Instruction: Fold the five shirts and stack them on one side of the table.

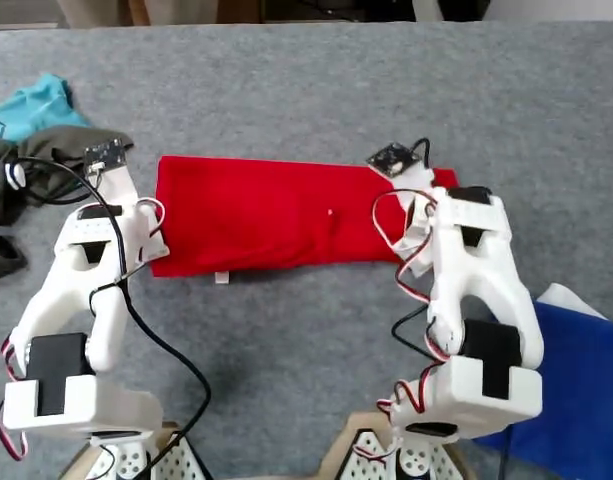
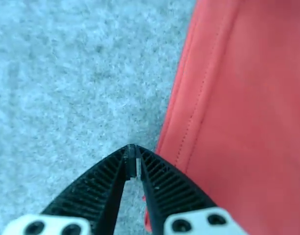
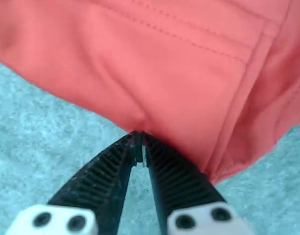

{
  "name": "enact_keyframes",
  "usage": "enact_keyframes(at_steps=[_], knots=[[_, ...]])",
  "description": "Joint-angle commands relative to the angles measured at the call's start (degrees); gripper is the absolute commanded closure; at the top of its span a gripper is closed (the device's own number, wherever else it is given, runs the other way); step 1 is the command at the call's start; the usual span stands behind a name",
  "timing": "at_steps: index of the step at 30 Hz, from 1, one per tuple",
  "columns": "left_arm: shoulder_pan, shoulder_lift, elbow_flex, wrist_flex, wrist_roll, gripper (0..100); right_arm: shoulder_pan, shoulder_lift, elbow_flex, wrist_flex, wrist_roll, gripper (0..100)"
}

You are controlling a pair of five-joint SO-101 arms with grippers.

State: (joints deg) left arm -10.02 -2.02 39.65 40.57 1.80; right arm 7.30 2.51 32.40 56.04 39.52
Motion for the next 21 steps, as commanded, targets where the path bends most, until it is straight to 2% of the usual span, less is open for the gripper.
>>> enact_keyframes(at_steps=[1,7,16,21], knots=[[0.44,-0.22,-2.81,0.26,-0.62,98,1.80,-7.69,-5.32,5.10,0.62,99.4],[0.53,-0.13,-2.73,0.26,-0.62,98,1.36,-12.97,-11.38,8.09,0.62,99.4],[0.53,-0.13,-2.73,0.26,-0.62,98,5.58,3.56,-12.00,1.41,1.85,99.4],[0.53,-0.13,-2.73,0.26,-0.62,98,8.13,5.49,-11.65,0.79,3.34,99.4]])
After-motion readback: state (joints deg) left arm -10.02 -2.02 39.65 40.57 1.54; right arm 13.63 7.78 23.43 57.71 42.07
